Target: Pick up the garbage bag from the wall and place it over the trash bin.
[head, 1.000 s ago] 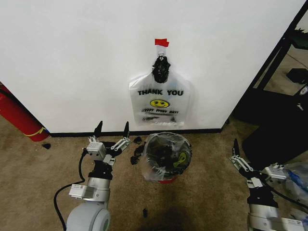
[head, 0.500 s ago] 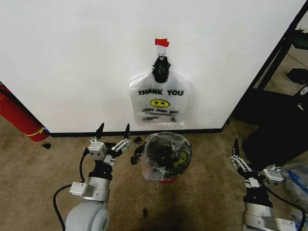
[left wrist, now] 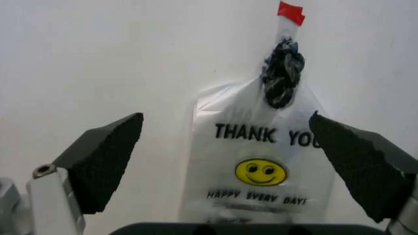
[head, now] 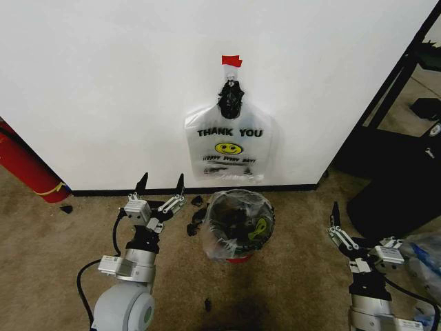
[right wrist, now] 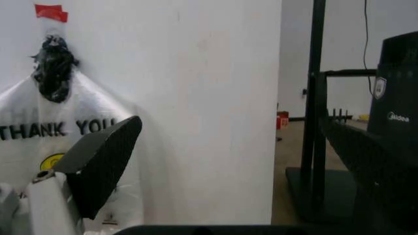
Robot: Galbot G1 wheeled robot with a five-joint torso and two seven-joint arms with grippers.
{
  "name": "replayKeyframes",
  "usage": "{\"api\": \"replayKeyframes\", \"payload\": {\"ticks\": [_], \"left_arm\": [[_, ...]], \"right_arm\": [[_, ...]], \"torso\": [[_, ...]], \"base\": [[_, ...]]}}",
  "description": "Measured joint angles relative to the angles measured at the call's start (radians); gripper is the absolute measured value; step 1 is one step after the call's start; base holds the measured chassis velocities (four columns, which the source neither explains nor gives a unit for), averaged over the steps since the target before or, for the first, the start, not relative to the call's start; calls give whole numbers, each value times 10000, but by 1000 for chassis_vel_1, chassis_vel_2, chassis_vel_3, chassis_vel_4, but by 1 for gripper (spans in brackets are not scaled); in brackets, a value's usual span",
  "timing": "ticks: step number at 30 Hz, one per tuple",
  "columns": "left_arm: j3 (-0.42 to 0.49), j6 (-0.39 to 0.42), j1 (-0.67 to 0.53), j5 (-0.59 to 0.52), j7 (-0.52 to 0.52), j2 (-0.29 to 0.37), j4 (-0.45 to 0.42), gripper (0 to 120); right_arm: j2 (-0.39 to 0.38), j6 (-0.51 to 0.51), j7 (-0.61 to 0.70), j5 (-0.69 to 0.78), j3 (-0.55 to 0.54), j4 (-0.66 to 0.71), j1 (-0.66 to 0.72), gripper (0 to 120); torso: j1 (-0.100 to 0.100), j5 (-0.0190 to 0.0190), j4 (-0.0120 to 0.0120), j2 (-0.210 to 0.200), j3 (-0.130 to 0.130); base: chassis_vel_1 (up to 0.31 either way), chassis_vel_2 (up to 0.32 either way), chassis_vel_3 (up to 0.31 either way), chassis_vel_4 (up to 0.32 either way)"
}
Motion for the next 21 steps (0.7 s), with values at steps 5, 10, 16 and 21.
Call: {"api": "replayKeyframes", "payload": {"ticks": [5,10,16,21], "left_arm": [[6,-66,69,-216,37,136,-119,100],[65,-99,142,-249,62,142,-304,100],[154,-131,180,-166,72,72,-320,100],[125,-172,179,-133,73,15,-343,100]], "right_arm": [[-1,150,-55,-83,7,1,-45,100],[0,366,-81,-78,45,19,-110,100],[-1,470,-107,13,56,-38,-87,100],[-1,500,-174,46,-49,-45,-27,100]], "torso": [[0,0,0,0,0],[0,0,0,0,0],[0,0,0,0,0],[0,0,0,0,0]], "base": [[0,0,0,0],[0,0,0,0],[0,0,0,0],[0,0,0,0]]}}
